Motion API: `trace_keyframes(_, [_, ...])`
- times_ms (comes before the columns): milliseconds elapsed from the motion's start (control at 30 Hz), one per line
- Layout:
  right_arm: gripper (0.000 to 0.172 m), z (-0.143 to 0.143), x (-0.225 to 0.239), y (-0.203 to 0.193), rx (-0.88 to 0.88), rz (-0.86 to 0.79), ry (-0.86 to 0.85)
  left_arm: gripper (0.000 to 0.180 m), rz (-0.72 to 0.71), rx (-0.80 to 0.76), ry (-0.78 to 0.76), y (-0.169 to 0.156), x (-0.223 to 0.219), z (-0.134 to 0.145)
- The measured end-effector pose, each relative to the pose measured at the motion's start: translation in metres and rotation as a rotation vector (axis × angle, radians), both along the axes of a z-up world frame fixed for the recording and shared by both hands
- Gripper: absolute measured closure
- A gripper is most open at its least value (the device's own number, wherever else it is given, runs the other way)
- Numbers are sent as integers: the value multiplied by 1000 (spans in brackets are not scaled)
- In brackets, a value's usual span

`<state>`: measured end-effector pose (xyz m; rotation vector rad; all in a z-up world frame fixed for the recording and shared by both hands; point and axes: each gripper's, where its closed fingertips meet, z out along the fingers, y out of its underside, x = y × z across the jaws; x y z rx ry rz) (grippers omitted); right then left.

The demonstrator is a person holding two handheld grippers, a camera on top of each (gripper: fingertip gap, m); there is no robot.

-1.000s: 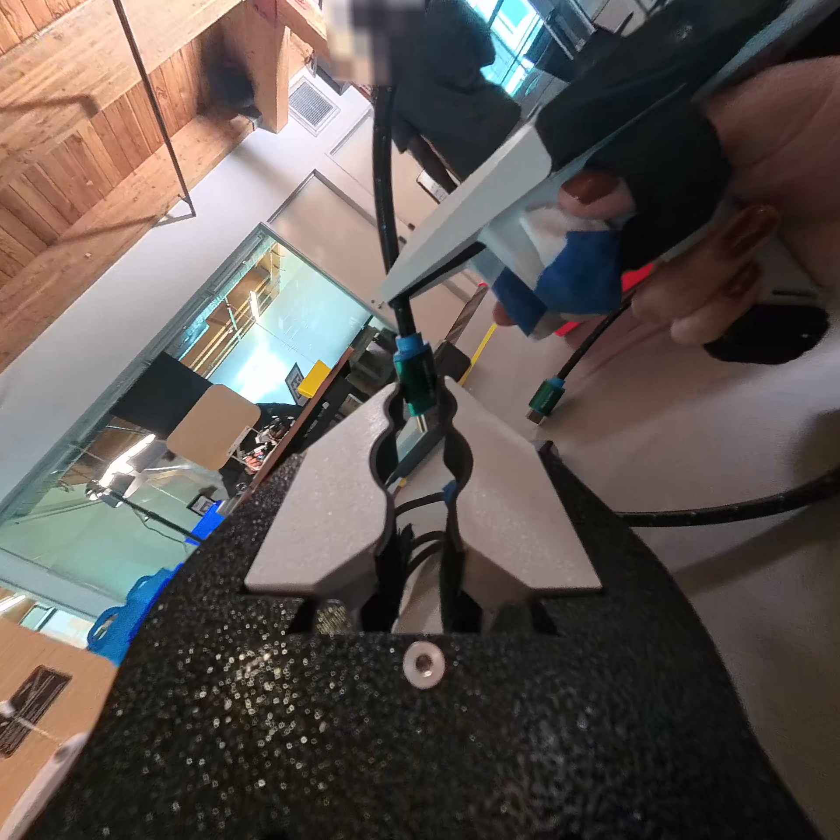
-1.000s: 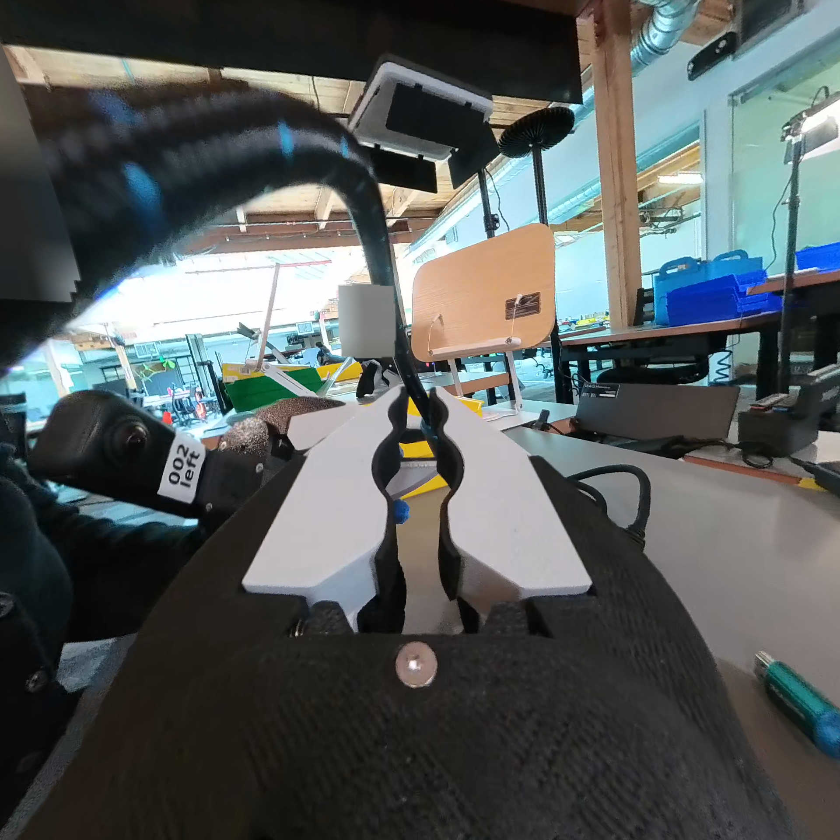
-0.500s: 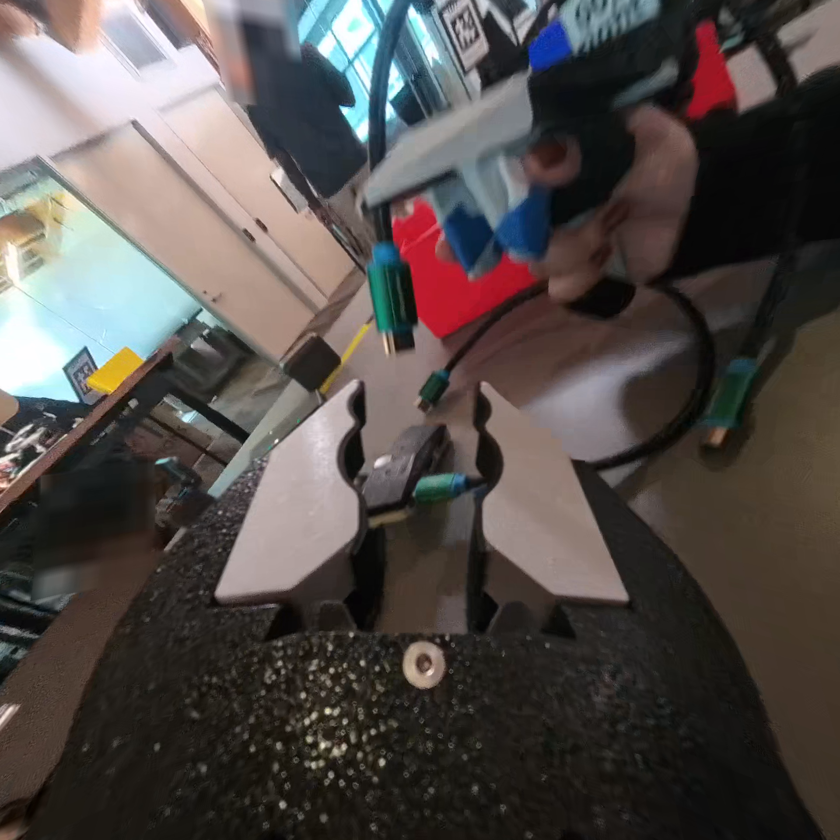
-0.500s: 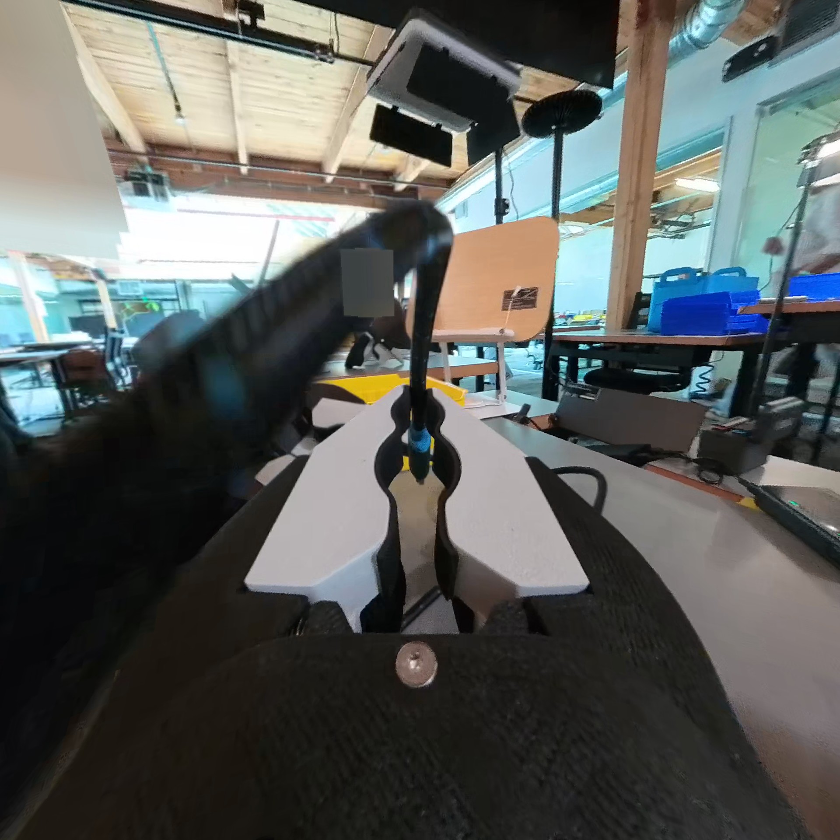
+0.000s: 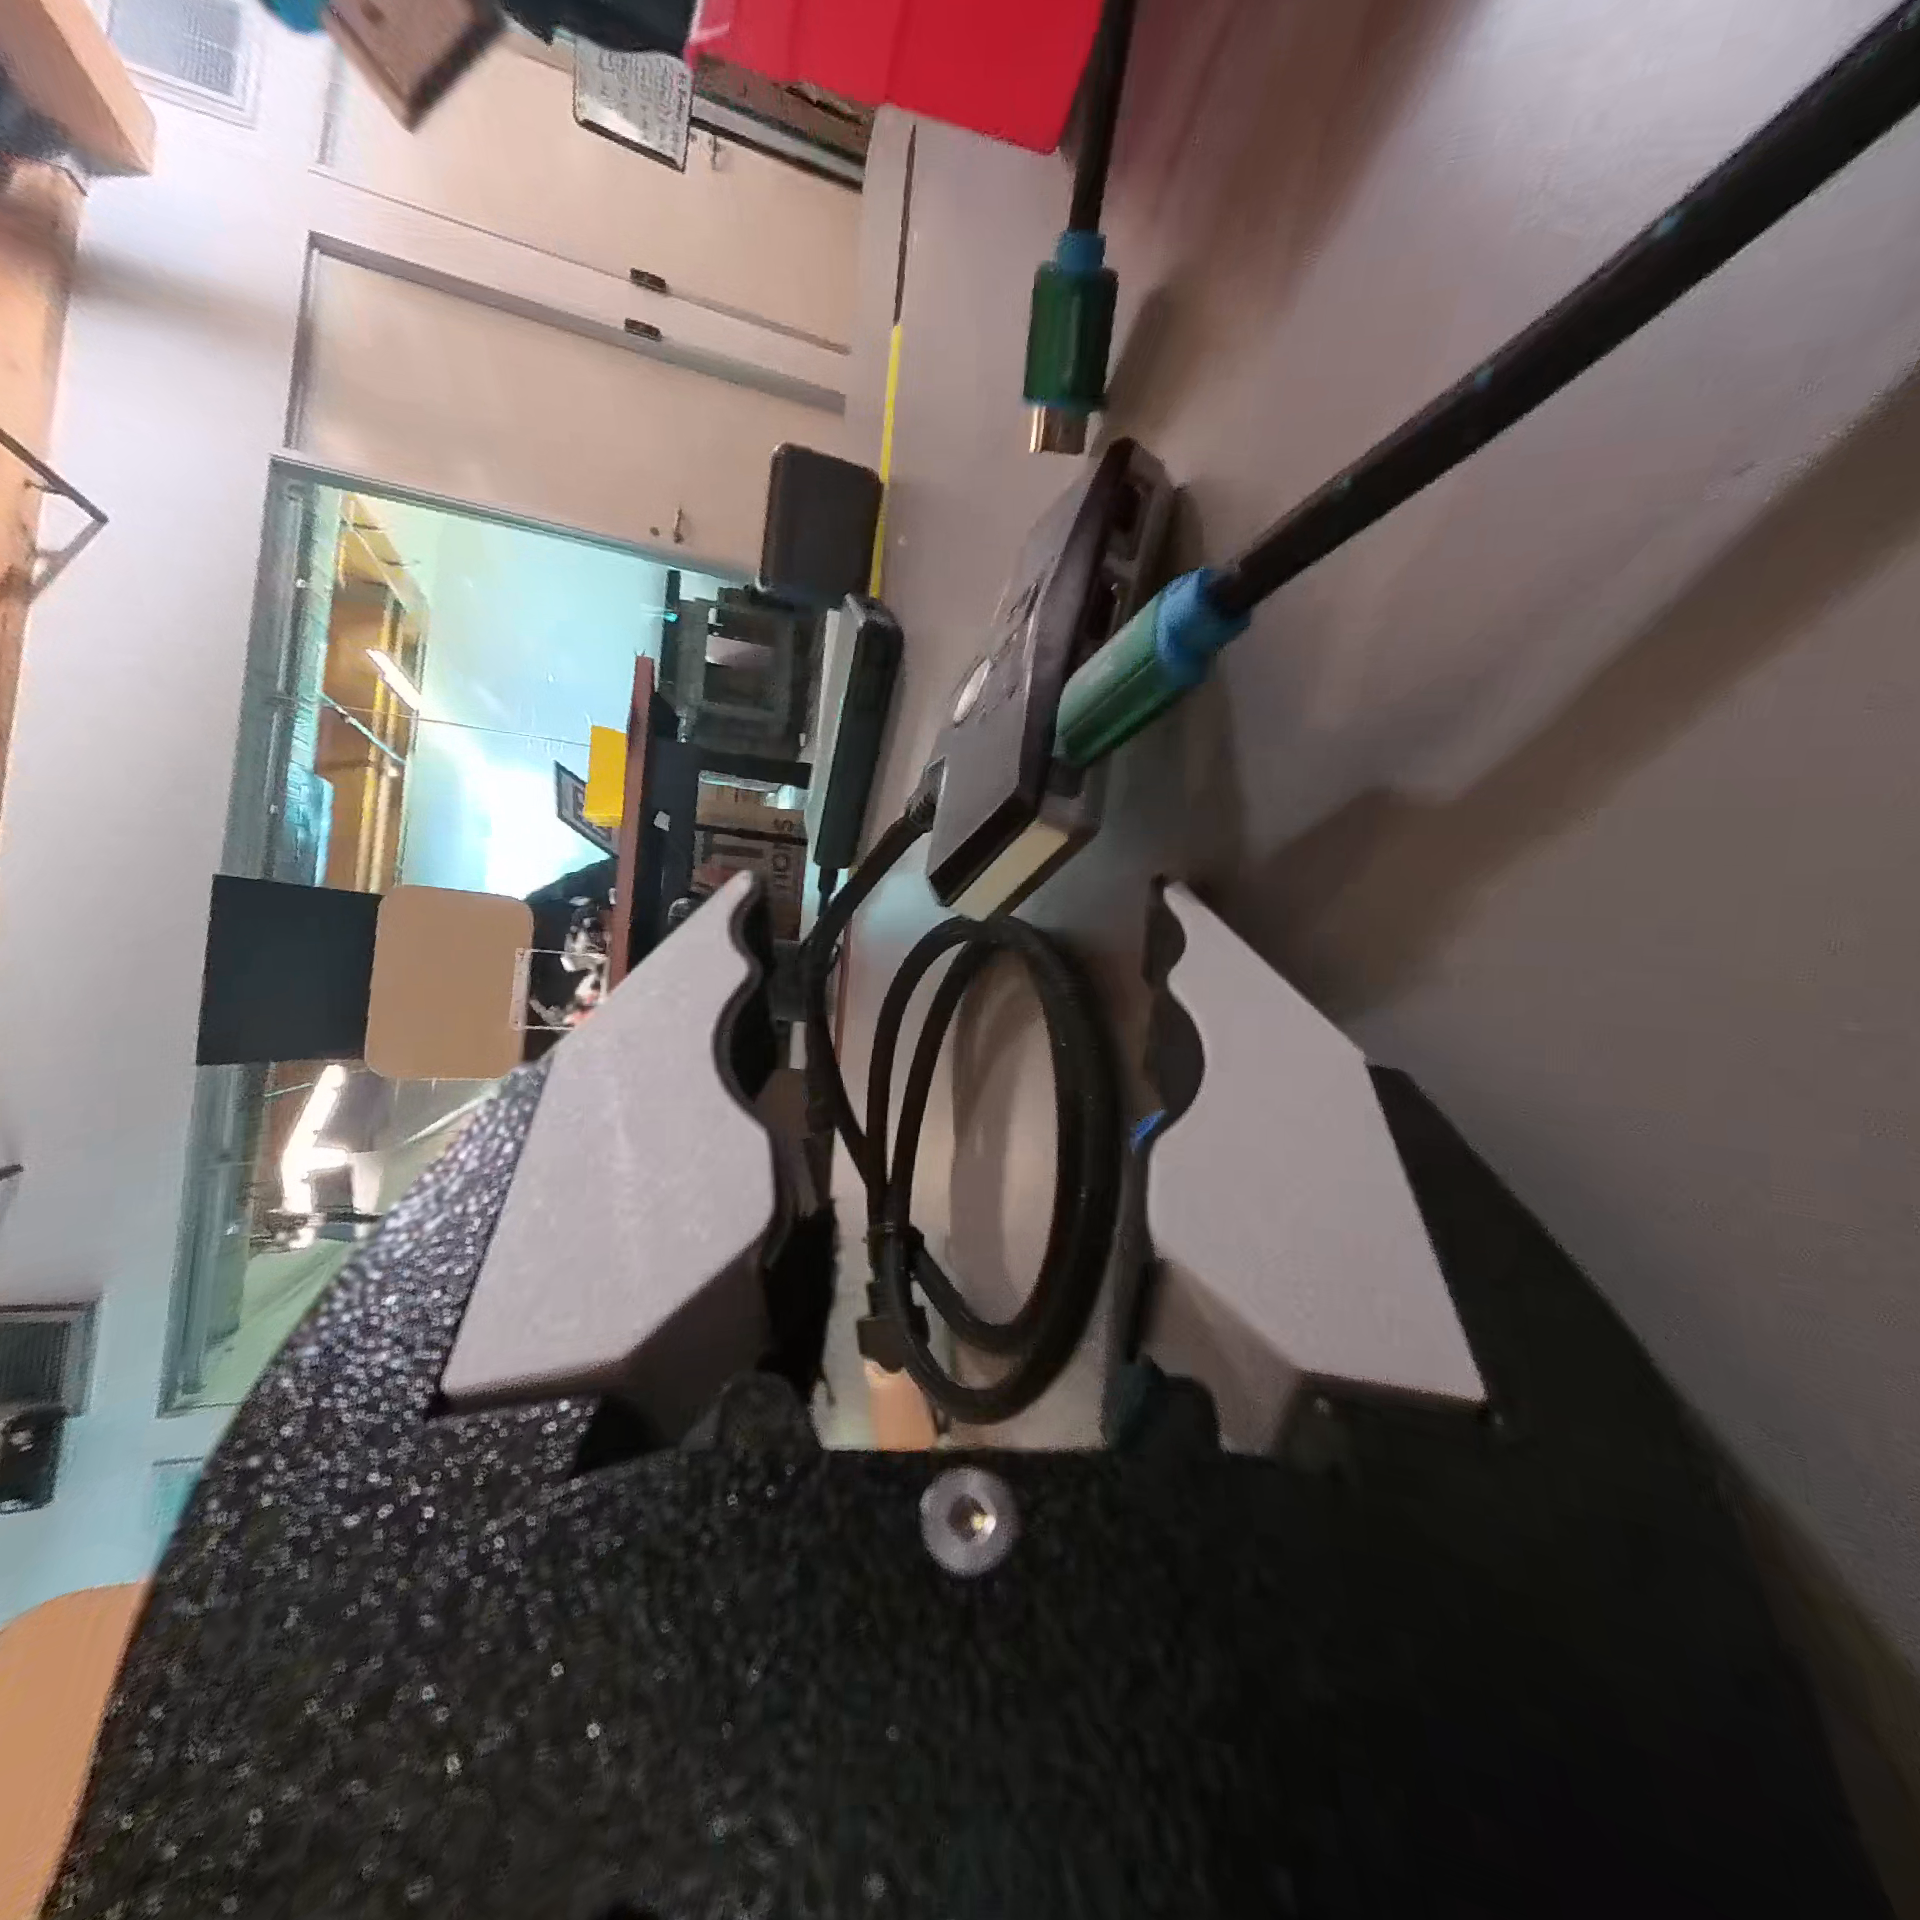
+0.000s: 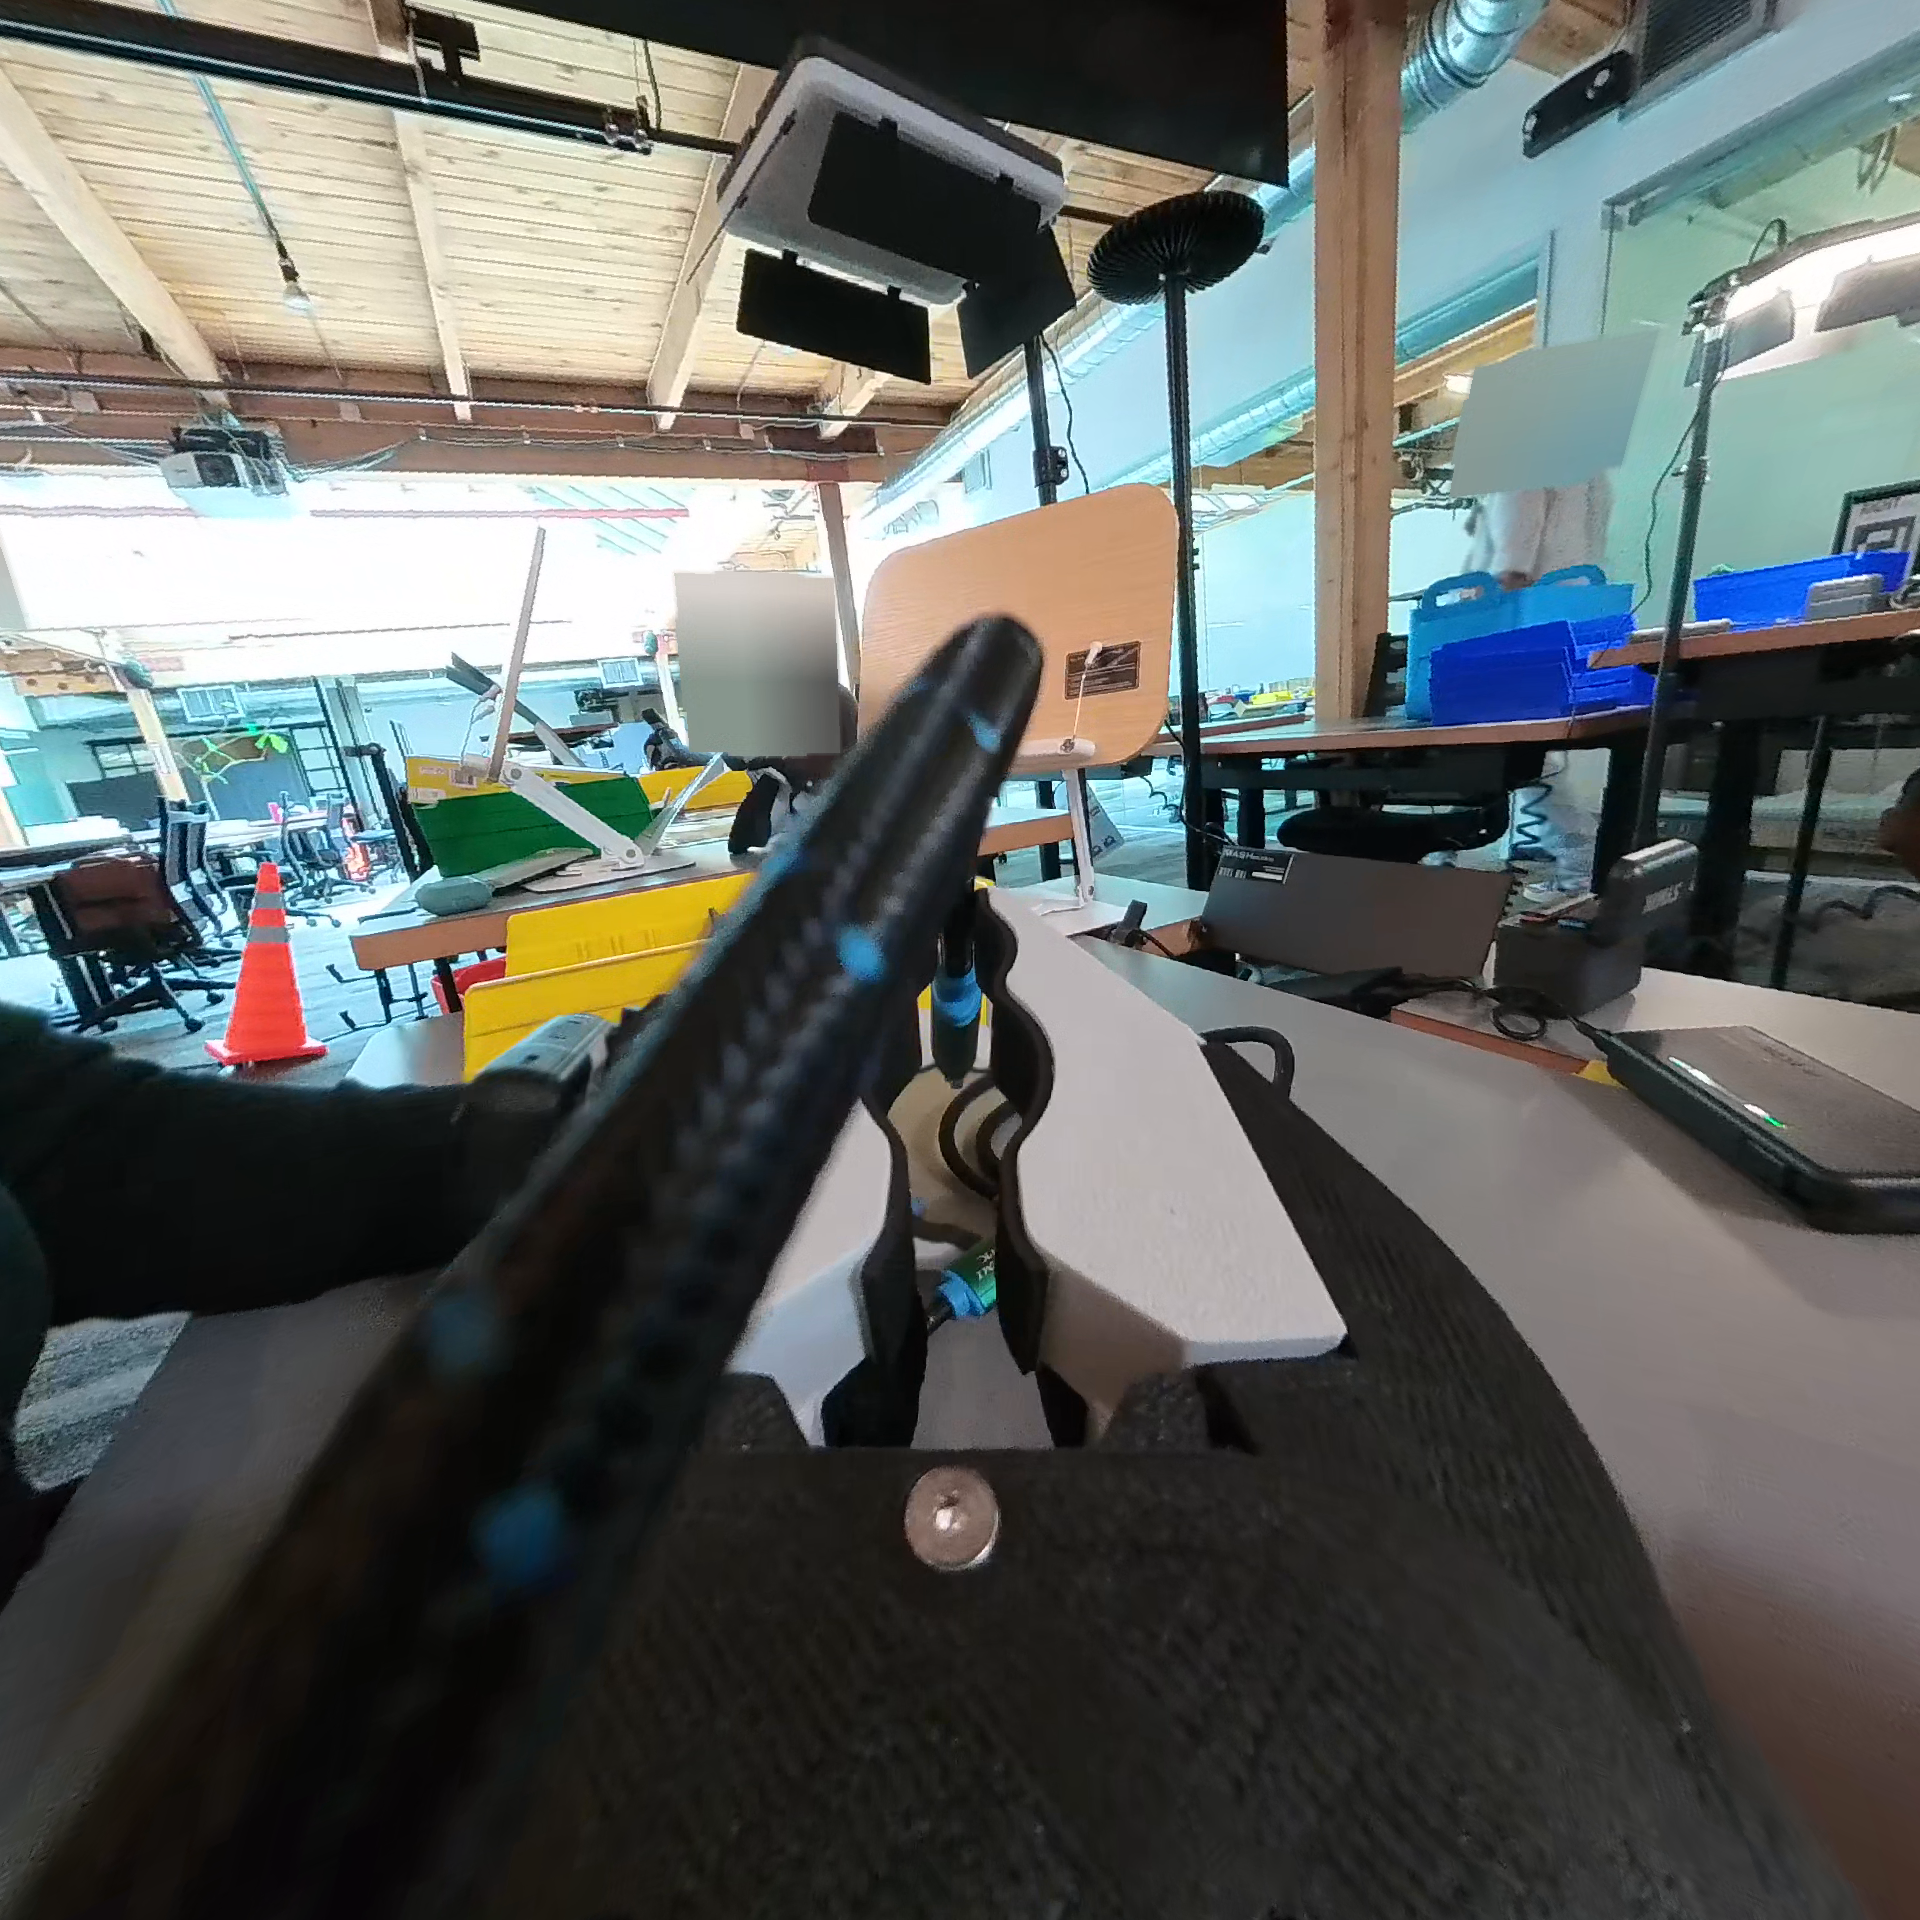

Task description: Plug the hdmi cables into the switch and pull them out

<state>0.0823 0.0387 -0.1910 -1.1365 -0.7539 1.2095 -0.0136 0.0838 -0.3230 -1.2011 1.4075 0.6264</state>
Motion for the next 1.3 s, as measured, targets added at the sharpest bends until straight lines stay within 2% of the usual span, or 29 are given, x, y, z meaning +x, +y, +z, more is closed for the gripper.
trace_keyframes(33, [170, 0, 0, 0, 0, -1, -2, 111, 0, 23, 27, 5, -1, 0])
trace_keyframes(267, [170, -6, 4, 8, 5, -31, -36, 131, -88, 145, 195, 18, 20, -6])
trace_keyframes(400, [170, -7, 5, 10, 17, -43, -53, 143, -116, 168, 196, 21, 31, -5])
trace_keyframes(467, [170, -7, 5, 10, 25, -48, -55, 158, -112, 157, 213, 23, 33, -9])
trace_keyframes(600, [170, -7, 7, 12, 42, -71, -64, 159, -91, 137, 207, 20, 35, -10])
trace_keyframes(767, [171, -2, 12, 12, 90, -110, -80, 159, -127, -32, 26, 3, 44, -5])
trace_keyframes(1033, [171, -8, 12, 17, 77, -127, -96, 158, -173, -326, -376, -4, 45, 13])
trace_keyframes(1133, [170, -10, 10, 16, 82, -126, -110, 158, -205, -426, -466, -7, 46, 16])
trace_keyframes(1300, [170, -21, 3, 15, 117, -132, -198, 157, -229, -509, -507, -9, 49, 15])
